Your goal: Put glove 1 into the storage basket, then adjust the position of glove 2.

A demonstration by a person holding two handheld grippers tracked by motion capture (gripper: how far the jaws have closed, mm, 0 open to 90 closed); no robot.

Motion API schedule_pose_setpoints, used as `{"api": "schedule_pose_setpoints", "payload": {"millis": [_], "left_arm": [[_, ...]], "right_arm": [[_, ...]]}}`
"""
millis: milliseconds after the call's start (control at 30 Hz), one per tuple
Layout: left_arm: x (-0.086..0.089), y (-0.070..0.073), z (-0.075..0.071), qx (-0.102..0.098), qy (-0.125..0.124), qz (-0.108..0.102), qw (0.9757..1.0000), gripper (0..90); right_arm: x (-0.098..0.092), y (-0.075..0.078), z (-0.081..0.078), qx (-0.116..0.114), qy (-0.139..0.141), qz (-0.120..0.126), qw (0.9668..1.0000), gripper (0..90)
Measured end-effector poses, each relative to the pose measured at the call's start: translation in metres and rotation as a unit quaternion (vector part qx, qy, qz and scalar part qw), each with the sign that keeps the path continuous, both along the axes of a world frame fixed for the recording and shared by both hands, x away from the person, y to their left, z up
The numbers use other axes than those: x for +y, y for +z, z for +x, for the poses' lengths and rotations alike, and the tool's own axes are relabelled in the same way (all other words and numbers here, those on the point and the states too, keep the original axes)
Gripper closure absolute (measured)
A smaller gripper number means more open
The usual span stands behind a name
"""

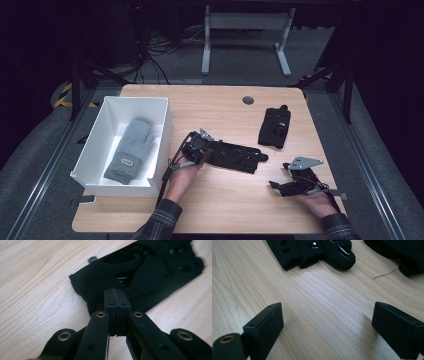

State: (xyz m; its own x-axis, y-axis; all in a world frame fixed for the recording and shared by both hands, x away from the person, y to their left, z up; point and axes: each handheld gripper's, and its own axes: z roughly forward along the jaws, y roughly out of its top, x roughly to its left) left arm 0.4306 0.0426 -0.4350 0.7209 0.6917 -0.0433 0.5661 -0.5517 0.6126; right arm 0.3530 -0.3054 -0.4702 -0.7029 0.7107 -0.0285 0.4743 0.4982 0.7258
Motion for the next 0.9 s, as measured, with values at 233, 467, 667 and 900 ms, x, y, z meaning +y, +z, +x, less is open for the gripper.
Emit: {"api": "schedule_pose_setpoints", "payload": {"millis": [233, 467, 667, 900], "left_arm": [[-0.001, -0.013, 0.002, 0.021, -0.008, 0.019, 0.9996, 90.0], [-0.004, -0.011, -0.008, 0.033, -0.023, 0.023, 0.9989, 90.0], [-0.005, -0.011, -0.023, 0.051, -0.050, 0.009, 0.9974, 90.0], [-0.009, -0.012, -0.043, 0.072, -0.084, -0.009, 0.9938, 90.0]], "right_arm": [[0.000, 0.000, 0.000, 0.000, 0.001, 0.000, 1.0000, 10.6], [0.001, 0.003, -0.001, 0.002, 0.009, -0.003, 1.0000, 24.0], [0.012, 0.011, -0.006, 0.002, 0.032, 0.004, 0.9995, 50.1], [0.032, 0.017, -0.003, 0.003, 0.051, 0.034, 0.9981, 77.1]]}}
